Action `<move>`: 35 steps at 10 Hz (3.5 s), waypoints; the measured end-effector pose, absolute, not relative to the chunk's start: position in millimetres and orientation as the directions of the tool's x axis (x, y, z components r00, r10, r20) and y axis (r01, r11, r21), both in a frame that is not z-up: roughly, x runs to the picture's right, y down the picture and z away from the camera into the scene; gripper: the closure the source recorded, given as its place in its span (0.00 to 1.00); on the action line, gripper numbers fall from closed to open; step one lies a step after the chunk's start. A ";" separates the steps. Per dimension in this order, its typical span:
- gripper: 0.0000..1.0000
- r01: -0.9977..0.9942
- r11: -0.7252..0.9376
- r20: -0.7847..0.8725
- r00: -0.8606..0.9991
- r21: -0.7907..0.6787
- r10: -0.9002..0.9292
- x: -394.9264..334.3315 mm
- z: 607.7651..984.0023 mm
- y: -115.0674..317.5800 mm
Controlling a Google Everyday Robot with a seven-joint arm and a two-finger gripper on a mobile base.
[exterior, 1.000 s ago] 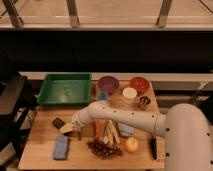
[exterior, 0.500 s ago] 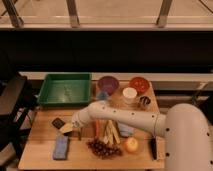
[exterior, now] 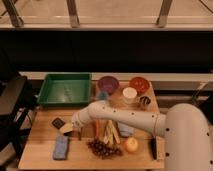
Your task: Place eraser in red bowl
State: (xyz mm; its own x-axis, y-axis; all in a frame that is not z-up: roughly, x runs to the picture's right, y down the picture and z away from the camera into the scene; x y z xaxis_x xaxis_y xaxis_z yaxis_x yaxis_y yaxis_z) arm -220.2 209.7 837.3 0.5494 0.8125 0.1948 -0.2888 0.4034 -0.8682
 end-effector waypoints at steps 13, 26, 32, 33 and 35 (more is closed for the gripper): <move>0.61 -0.289 0.403 0.195 0.550 -0.868 0.812 -220.5 836.9 209.2; 0.63 -0.288 0.403 0.195 0.550 -0.869 0.812 -220.5 836.3 209.9; 1.00 -0.280 0.469 0.270 0.535 -0.838 0.801 -222.0 816.6 190.3; 1.00 -0.274 0.491 0.298 0.527 -0.827 0.796 -223.1 805.1 180.2; 1.00 -0.266 0.538 0.361 0.504 -0.800 0.785 -222.7 774.2 151.9</move>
State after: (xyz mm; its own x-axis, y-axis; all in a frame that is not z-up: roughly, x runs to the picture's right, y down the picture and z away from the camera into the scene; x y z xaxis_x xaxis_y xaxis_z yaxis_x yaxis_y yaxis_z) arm -222.7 151.9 774.2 0.5036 0.7850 0.3607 -0.2660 0.5381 -0.7998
